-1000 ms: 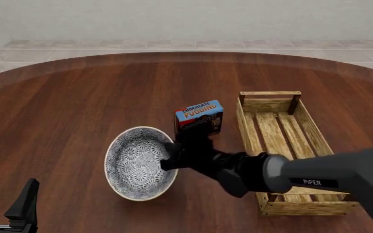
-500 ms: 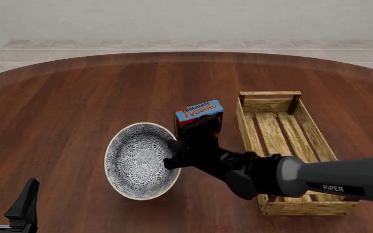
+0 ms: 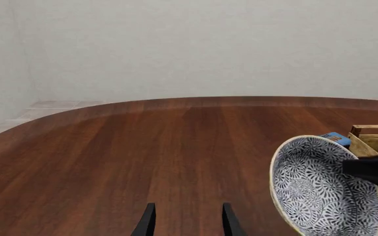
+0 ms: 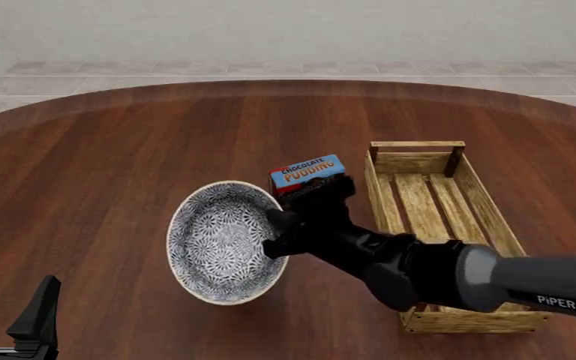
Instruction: Pick up the bowl on the left and put it in the tray.
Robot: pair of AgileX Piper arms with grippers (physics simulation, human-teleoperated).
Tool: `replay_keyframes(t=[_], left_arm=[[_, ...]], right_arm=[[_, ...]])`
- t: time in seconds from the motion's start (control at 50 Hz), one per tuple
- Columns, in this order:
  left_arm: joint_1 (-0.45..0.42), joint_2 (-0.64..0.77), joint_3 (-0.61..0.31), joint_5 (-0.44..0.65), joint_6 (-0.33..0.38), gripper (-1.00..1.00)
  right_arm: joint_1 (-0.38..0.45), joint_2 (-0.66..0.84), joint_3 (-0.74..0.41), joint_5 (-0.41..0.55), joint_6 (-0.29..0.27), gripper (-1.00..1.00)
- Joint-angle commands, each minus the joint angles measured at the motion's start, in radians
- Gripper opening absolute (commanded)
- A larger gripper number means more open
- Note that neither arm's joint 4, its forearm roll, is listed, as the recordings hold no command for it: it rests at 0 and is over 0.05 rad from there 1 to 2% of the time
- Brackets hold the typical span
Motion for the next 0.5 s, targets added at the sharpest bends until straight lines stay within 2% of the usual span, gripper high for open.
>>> replay_keyframes(t=[0.02,0.5], left_arm=[[0.000,0.000,0.000,0.000,0.000,1.00],[0.000,0.000,0.000,0.000,0.000,1.00]], right_arm=[[0.001,-0.060,0.015,0.014,0.002,-1.00],[0.016,-0.198,0.035,0.079,-0.007,-1.00]])
